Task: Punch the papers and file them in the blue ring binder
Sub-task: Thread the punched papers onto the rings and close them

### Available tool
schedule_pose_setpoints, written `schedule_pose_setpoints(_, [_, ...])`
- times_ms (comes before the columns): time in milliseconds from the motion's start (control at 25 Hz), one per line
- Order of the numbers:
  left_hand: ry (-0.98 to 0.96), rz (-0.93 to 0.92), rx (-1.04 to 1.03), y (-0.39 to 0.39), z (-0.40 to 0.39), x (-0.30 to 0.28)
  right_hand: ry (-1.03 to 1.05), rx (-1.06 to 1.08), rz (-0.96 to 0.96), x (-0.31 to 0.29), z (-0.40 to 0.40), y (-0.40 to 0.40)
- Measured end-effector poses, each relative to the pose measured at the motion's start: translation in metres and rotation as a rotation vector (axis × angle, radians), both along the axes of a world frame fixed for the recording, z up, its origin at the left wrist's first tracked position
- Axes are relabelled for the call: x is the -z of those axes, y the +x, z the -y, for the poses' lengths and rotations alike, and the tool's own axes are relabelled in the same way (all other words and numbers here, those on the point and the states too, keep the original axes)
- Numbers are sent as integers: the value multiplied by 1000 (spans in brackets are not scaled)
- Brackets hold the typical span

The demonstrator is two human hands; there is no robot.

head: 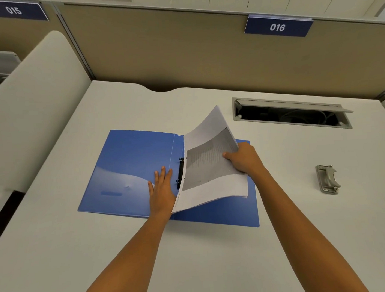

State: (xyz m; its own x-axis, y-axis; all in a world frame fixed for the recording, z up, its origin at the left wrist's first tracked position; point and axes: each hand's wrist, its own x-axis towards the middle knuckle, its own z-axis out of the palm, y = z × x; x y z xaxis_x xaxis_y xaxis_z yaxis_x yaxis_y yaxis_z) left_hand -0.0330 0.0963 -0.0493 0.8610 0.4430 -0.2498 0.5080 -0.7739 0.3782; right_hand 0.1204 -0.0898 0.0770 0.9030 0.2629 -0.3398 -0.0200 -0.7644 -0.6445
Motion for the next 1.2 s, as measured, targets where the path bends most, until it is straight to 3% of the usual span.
schedule_pose_setpoints(320, [95, -38, 41, -5, -2, 6, -80, -43, 36, -10, -10, 12])
schedule_pose_setpoints(1200, [60, 0, 24, -4, 1, 1, -333, -84, 53, -8, -19, 33])
